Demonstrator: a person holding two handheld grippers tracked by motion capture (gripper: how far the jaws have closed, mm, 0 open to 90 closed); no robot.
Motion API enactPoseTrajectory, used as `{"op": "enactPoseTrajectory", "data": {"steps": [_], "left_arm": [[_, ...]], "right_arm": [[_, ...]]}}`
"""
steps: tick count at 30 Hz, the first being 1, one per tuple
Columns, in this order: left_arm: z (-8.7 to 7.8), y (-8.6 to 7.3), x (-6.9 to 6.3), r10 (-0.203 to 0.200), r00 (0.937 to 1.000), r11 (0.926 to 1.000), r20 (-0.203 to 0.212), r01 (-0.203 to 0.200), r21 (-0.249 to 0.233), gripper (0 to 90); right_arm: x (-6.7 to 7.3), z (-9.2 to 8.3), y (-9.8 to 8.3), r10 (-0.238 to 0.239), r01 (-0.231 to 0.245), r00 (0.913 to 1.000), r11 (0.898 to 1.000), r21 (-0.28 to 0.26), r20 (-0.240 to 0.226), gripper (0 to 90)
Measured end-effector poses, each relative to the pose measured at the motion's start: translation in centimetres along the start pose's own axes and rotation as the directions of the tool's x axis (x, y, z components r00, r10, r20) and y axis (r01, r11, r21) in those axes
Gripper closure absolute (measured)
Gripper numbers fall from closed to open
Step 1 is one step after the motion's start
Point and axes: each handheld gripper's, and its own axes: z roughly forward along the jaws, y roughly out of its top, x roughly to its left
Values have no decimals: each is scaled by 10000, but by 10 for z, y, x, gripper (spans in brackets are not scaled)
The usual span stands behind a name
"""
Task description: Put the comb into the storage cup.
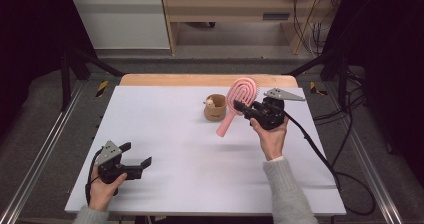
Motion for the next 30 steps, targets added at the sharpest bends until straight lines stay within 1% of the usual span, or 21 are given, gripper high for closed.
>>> {"op": "enactPoseTrajectory", "data": {"steps": [9, 24, 30], "left_arm": [[1, 0, 0, 7, 10000, 10000, -2, -7, 38, 19], [1, -1, 1, -10, 10000, 10000, 48, 10, 96, 19], [1, -1, 1, -32, 10000, 10000, 40, 31, 88, 18]], "right_arm": [[-2, 4, 10, -38, 39, 9997, 10000, -50, 243, 640], [-4, 13, 27, -250, 257, 9977, 9996, -106, 624, 640], [-5, 16, 32, -196, 208, 9969, 9997, -154, 760, 640]]}}
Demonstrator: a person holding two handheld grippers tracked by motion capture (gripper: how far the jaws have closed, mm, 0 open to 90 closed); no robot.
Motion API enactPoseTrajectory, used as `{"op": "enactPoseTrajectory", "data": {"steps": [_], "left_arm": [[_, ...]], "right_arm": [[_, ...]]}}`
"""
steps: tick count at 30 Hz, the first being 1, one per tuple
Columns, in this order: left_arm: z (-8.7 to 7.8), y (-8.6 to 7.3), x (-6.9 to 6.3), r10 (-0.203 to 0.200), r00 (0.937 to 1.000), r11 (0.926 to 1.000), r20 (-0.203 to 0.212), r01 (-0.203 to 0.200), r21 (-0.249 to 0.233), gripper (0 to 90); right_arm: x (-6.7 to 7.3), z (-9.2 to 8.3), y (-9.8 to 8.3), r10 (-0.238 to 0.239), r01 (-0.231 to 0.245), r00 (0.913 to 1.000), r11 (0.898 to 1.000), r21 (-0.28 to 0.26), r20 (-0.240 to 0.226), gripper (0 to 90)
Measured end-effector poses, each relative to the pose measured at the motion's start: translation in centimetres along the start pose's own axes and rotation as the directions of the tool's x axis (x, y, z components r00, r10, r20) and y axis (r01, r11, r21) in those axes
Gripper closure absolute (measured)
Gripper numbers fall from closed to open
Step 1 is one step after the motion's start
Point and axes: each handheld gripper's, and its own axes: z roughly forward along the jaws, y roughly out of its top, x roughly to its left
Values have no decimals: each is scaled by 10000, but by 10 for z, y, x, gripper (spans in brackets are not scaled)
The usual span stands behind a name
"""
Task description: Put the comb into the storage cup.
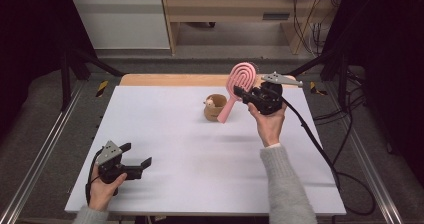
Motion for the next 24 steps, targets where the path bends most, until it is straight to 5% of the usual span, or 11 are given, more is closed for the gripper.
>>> {"op": "enactPoseTrajectory", "data": {"steps": [24], "left_arm": [[-1, -1, 2, -36, 10000, 10000, -24, 36, 9, 19]], "right_arm": [[-6, 16, 22, 78, -67, 9989, 9997, -247, 465, 640]]}}
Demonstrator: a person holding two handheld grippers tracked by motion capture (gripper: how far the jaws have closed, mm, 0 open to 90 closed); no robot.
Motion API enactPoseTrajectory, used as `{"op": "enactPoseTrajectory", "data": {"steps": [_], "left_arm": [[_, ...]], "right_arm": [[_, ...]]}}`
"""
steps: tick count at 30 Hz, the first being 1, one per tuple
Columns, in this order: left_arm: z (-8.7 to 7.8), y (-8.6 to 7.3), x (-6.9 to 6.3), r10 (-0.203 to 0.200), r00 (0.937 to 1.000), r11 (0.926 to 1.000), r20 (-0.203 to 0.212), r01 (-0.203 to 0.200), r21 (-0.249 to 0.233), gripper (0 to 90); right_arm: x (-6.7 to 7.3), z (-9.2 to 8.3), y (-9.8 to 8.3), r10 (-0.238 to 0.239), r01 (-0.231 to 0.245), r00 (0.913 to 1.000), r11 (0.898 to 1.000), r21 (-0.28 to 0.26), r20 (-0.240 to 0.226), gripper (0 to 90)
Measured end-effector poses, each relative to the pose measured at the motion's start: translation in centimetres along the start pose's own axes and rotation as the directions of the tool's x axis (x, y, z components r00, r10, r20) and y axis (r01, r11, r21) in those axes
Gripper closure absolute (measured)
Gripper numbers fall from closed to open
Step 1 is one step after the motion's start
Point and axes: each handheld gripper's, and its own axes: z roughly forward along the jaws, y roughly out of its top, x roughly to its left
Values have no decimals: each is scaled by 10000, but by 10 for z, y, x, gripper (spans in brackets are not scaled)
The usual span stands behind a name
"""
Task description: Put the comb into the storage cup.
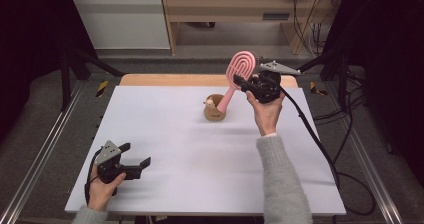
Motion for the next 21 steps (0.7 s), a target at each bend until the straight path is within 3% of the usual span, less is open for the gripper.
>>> {"op": "enactPoseTrajectory", "data": {"steps": [21], "left_arm": [[0, 0, 0, -14, 10000, 10000, 57, 14, 24, 18]], "right_arm": [[-6, 22, 6, 98, -98, 9989, 10000, -16, 453, 640]]}}
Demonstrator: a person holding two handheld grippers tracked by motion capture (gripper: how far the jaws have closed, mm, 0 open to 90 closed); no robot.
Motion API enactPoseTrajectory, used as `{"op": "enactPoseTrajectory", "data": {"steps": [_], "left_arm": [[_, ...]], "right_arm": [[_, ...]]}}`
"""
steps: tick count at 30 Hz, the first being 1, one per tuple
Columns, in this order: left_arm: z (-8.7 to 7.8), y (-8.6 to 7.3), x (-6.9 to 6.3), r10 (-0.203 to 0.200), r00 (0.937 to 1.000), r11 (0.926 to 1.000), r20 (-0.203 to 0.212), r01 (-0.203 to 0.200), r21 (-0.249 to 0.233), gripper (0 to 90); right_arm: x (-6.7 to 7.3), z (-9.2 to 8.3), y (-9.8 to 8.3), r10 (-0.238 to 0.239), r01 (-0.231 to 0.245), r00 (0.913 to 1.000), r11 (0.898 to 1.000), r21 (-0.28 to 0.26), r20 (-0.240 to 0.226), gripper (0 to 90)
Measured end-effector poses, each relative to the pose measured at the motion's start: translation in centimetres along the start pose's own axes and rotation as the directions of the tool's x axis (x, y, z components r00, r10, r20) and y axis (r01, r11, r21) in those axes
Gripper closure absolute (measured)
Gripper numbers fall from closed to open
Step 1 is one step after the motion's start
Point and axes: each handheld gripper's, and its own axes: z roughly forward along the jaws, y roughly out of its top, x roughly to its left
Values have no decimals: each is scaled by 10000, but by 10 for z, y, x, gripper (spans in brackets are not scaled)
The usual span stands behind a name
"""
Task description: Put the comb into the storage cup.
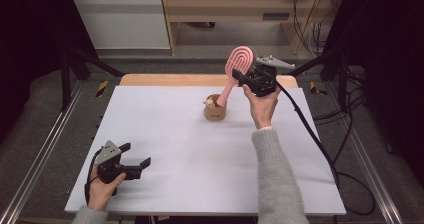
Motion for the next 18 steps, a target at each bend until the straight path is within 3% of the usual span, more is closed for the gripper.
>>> {"op": "enactPoseTrajectory", "data": {"steps": [18], "left_arm": [[0, -1, 1, -42, 10000, 10000, 5, 42, 7, 18]], "right_arm": [[-5, 17, 2, 50, -54, 9989, 10000, 78, 464, 640]]}}
